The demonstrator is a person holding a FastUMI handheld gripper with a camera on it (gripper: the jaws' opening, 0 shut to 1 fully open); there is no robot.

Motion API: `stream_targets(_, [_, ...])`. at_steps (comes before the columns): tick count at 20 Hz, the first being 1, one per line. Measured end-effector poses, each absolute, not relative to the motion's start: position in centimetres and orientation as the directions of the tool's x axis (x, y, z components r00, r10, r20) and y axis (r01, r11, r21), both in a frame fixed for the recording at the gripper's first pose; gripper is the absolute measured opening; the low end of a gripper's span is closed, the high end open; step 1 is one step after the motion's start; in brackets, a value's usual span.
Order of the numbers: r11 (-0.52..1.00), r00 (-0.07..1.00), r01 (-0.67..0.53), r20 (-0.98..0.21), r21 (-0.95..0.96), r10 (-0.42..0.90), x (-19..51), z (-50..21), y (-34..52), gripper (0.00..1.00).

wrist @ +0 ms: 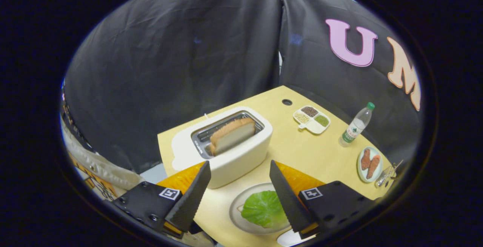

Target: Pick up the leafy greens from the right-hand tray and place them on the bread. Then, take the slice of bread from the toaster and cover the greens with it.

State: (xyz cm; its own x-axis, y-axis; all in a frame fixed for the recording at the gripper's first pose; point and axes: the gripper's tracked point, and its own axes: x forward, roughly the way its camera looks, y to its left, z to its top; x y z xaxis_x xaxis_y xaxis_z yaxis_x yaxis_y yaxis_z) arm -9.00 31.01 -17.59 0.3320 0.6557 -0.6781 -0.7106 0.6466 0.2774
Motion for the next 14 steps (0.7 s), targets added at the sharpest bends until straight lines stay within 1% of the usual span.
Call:
stream_targets(7, [0.686, 0.340, -0.622, -0.659, 0.377, 0.671, -6.8, -17.0, 35.0, 0.99])
stream_targets(14, [0.700, 0.326, -0.604, -0.683, 0.380, 0.653, -6.6, -18.5, 37.3, 0.96])
